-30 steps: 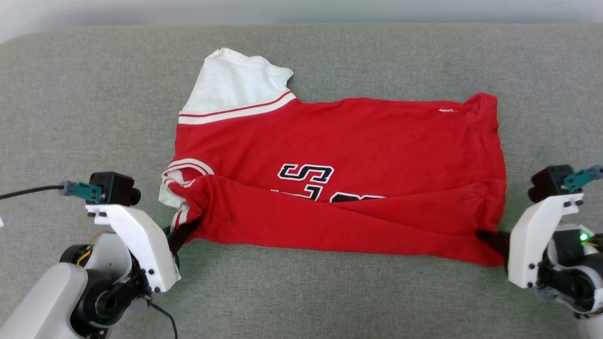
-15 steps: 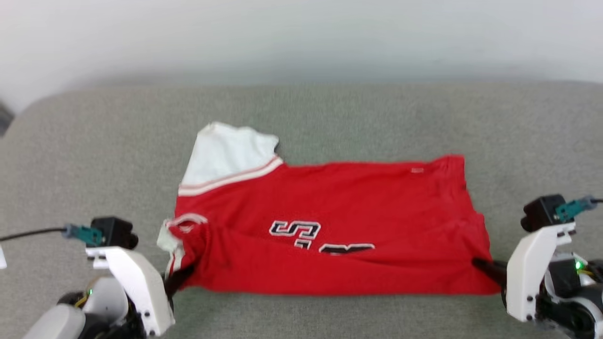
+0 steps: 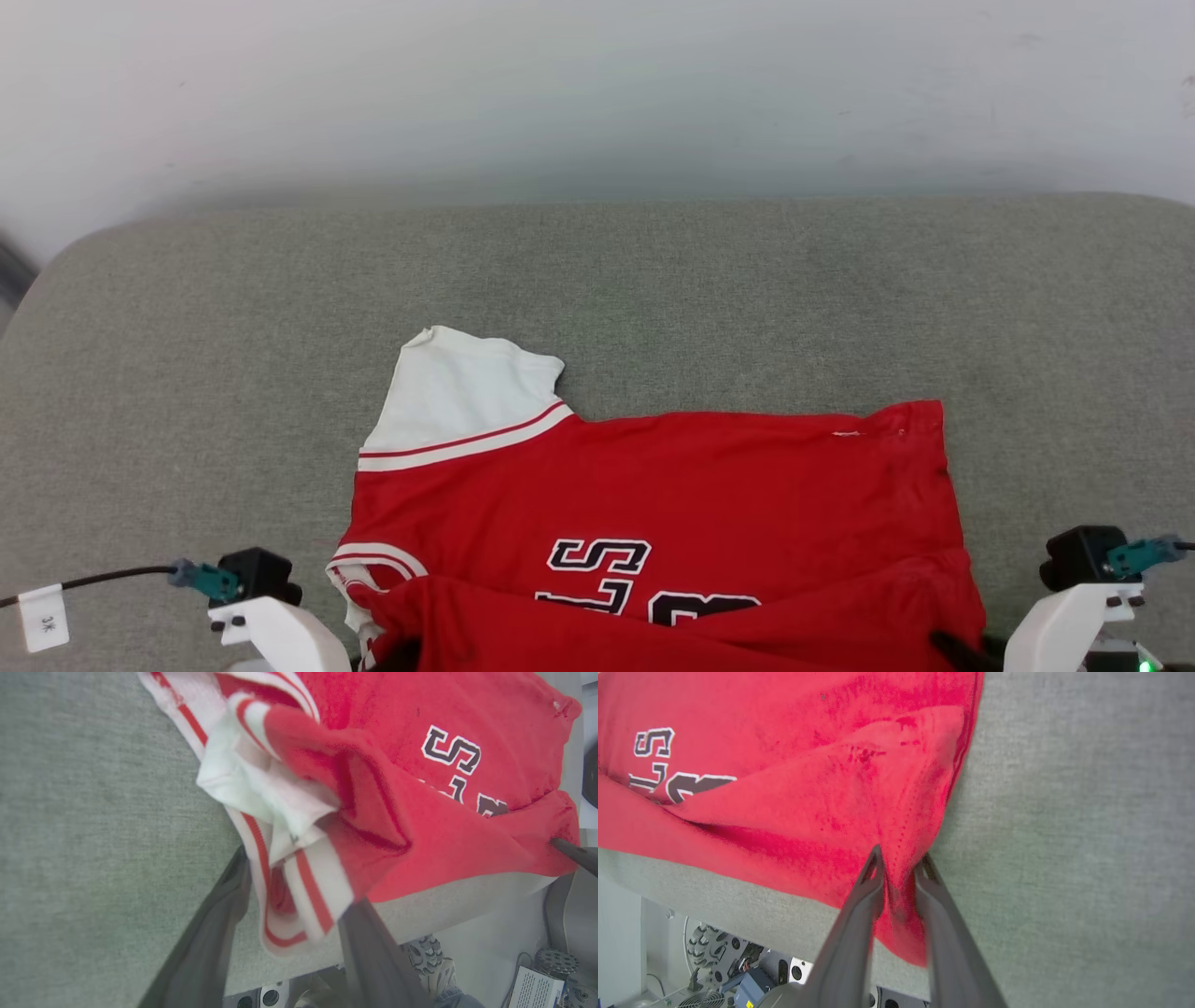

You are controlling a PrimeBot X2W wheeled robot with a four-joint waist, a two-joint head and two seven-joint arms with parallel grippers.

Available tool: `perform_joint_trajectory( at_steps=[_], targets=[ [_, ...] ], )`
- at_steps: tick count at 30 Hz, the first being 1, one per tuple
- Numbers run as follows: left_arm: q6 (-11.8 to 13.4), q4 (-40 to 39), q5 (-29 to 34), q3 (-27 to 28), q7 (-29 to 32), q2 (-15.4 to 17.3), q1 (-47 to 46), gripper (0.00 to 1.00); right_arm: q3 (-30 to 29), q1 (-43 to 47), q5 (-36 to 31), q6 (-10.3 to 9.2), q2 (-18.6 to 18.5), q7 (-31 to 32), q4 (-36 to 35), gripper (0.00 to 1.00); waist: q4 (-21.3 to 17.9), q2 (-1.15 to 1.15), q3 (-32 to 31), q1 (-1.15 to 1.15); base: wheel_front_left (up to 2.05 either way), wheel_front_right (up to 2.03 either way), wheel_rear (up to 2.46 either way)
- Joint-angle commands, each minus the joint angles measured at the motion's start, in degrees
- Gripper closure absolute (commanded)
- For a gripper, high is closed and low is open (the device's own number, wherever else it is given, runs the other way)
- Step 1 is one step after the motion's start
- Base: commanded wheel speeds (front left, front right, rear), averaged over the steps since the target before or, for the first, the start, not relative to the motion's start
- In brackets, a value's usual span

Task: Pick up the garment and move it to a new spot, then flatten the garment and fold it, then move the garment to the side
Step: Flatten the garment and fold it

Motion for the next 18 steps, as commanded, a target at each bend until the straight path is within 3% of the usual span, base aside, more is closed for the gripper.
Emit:
perform_joint_trajectory(
  at_steps=[1,5,10,16,18],
  targets=[
    [-0.54,0.35,0.49,0.27,-0.77,-0.04,-1.14,0.00,0.10,-0.11,-0.52,-0.02,0.20,-2.63,-0.55,0.00,-0.03,0.00,0.03,0.00,0.00,0.00,0.00],
    [-0.96,0.72,2.07,1.78,-4.45,-0.23,-2.64,0.00,0.27,-1.46,-2.83,-0.02,-0.11,-12.63,-1.81,0.00,-0.60,0.00,-0.76,0.00,0.00,0.00,0.00],
    [0.77,-0.26,4.89,3.90,-8.46,0.70,-4.78,0.00,-0.92,-3.38,-6.88,-0.02,0.69,-24.47,-2.75,0.00,-1.45,0.00,-1.57,0.00,0.00,0.00,0.00],
    [2.83,-1.61,9.75,5.20,-11.91,1.53,-10.78,0.00,-1.13,-6.34,-9.43,-0.02,2.06,-31.42,-3.77,0.00,-2.64,0.00,0.93,0.00,0.00,0.00,0.00],
    [2.71,-0.35,12.00,6.10,-14.22,0.71,-17.13,0.00,-1.49,-9.49,-10.47,-0.02,2.53,-33.58,-6.20,0.00,-3.64,0.00,5.79,0.00,0.00,0.00,0.00]
  ],
)
